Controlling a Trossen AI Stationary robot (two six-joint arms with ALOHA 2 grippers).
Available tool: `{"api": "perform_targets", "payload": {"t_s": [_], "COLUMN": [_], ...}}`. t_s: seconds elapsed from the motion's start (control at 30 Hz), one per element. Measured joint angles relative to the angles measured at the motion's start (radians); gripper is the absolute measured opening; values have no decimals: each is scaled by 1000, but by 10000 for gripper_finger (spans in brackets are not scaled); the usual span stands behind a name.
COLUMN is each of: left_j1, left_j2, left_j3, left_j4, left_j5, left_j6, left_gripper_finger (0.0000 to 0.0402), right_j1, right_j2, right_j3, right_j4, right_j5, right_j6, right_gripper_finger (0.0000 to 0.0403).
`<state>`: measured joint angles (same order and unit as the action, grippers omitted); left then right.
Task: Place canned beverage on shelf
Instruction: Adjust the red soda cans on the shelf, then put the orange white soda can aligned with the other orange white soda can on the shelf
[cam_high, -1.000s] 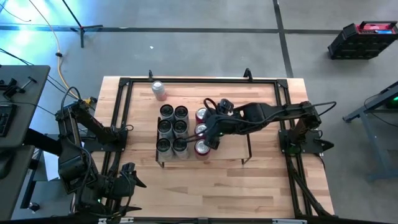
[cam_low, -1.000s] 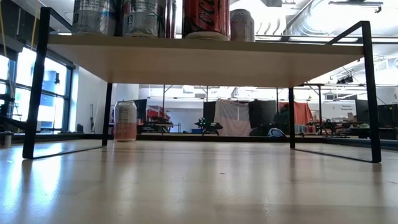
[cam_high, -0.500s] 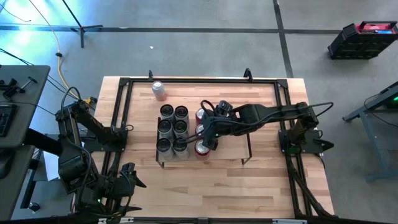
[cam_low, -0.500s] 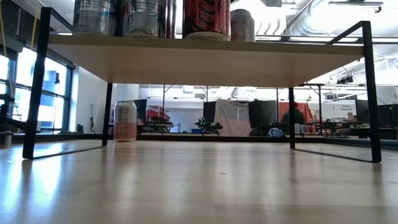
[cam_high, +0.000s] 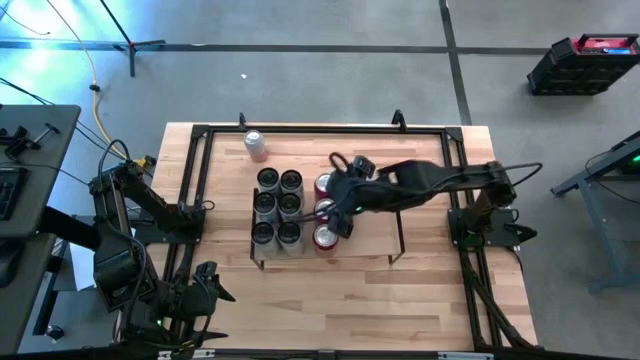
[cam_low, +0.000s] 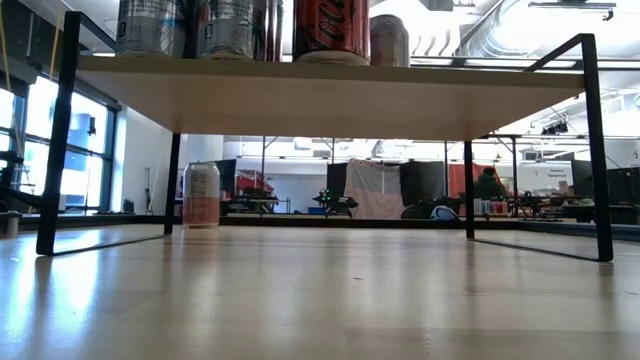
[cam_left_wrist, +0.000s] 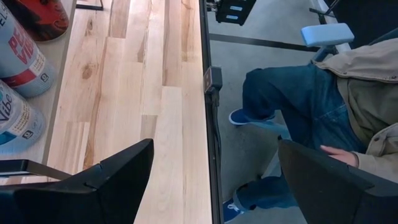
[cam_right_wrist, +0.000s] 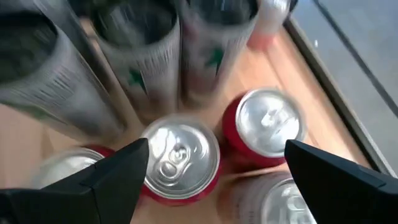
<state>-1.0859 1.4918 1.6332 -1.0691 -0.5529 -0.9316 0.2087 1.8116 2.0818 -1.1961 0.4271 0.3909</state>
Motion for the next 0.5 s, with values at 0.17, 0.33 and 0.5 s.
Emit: {"api": "perform_targets", "payload": {"t_s": [0.17, 0.33, 0.5], "left_j1": [0, 0, 0], "left_j2": [0, 0, 0], "left_j3": [0, 0, 0], "left_j4": [0, 0, 0], "left_j5": [0, 0, 0], "left_j6": [0, 0, 0], "left_gripper_finger": [335, 335, 335], "right_j1": [40, 163, 339], "right_j2": [-20, -70, -88], "right_j3": [149, 230, 180], "right_j4": [0, -72, -124], "right_j5": [20, 165, 307], "right_j6": [-69, -105, -69], "right_gripper_finger": [362, 362, 362]}}
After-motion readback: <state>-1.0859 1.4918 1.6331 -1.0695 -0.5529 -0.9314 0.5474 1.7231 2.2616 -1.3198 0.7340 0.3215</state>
